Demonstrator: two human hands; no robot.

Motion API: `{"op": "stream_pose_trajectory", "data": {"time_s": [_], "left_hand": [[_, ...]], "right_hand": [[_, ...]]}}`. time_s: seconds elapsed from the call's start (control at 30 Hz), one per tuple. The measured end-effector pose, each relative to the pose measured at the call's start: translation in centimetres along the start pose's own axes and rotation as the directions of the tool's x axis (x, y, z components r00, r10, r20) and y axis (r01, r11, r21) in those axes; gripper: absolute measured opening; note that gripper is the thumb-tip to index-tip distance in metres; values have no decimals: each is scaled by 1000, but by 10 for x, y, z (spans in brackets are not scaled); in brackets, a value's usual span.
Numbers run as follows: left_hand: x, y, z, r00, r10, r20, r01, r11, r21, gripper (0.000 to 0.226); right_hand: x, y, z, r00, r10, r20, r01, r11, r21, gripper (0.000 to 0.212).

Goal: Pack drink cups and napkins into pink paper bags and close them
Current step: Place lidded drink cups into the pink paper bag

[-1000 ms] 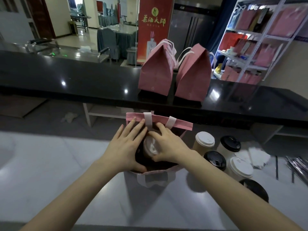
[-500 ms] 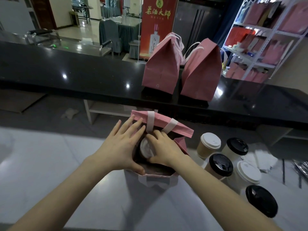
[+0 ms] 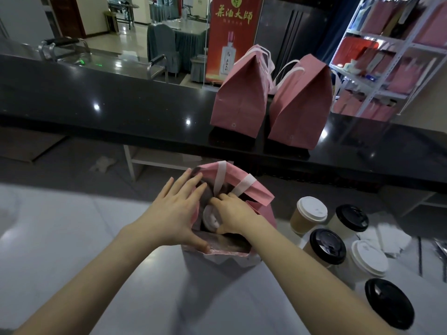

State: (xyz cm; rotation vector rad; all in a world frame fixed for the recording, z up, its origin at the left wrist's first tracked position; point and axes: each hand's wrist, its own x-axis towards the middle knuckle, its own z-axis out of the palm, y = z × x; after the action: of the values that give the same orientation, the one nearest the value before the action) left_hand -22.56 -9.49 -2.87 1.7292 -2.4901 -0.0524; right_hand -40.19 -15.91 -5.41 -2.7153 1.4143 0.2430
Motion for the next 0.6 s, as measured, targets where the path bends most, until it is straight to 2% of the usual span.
{"op": "stream_pose_trajectory", "data": {"time_s": [0.1, 0.23, 0.4, 0.6], "left_hand": [[3, -1, 1, 1000, -4, 12, 4, 999, -35, 138], [4, -2, -1, 1000, 19, 5, -18, 998, -60, 136], [6, -8, -2, 999, 33, -16, -34, 994, -103, 133], [15, -6, -6, 998, 65, -4, -66, 990, -127, 126]], "right_hand": [[4, -1, 5, 1000, 25, -3, -24, 999, 43, 59], [10, -1, 0, 1000, 27, 16, -28, 998, 63, 61], [13, -2, 10, 999, 53, 5, -53, 980, 191, 70], [9, -2, -1, 998, 40, 57, -49, 986, 162, 79]]}}
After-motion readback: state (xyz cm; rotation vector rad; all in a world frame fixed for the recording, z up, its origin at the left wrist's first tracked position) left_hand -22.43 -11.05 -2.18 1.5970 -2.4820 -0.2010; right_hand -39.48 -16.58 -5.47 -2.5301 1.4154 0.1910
